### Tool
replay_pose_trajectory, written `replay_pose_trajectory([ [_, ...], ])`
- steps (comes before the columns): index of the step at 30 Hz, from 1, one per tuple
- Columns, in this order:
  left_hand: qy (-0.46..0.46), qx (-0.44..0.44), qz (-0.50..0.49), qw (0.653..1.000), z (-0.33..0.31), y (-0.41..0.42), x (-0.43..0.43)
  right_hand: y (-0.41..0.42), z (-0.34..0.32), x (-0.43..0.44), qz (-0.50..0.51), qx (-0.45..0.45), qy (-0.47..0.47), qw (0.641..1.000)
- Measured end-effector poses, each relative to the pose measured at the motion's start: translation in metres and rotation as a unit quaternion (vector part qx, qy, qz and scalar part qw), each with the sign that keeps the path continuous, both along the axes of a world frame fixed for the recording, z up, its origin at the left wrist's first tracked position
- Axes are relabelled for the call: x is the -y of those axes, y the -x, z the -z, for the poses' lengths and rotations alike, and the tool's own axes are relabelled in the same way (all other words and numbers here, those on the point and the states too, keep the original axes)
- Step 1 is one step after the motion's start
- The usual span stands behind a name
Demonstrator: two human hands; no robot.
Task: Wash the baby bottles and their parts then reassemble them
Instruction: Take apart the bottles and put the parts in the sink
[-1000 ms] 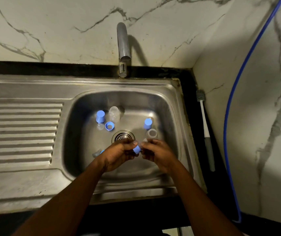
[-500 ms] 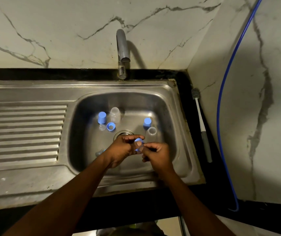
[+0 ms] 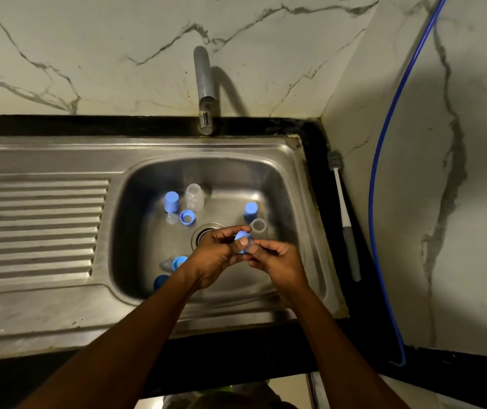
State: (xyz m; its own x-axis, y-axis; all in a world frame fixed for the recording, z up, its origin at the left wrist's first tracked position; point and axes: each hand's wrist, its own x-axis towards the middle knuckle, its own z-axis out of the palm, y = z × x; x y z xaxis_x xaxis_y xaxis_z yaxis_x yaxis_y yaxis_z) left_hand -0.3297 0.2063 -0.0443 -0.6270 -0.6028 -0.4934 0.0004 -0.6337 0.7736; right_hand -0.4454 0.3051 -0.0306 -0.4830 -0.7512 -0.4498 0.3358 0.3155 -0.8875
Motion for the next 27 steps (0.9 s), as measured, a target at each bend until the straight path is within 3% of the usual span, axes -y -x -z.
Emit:
replay_pose_trajectory([
  [4,0.032,0.021,0.033,0.999,0.004,0.004,-0.004,0.005,-0.003,0.0,-0.009,-0.019,-0.024,0.999],
  [7,0.05,0.021,0.036,0.998,0.004,0.013,-0.009,0.001,0.001,0.002,0.095,-0.091,-0.052,0.99],
  [10,0.049,0.016,0.023,0.998,0.004,0.017,-0.007,0.0,0.002,0.009,0.153,-0.098,-0.072,0.981],
  [15,0.075,0.001,0.027,0.997,0.007,0.015,-0.003,0.004,-0.009,0.015,0.169,0.121,-0.08,0.975],
  [17,0.077,-0.008,0.026,0.997,0.008,0.016,-0.004,0.007,-0.009,0.016,0.16,0.15,-0.082,0.972],
  [20,0.084,-0.013,0.028,0.996,0.006,0.021,-0.001,0.011,-0.009,0.017,0.12,0.124,-0.059,0.983],
  [25,0.06,-0.017,0.022,0.998,0.01,0.024,0.004,0.014,0.002,0.011,0.131,-0.039,-0.053,0.989],
  [27,0.038,-0.029,0.01,0.999,0.013,0.024,0.003,0.015,0.008,0.006,0.111,-0.053,-0.047,0.991],
])
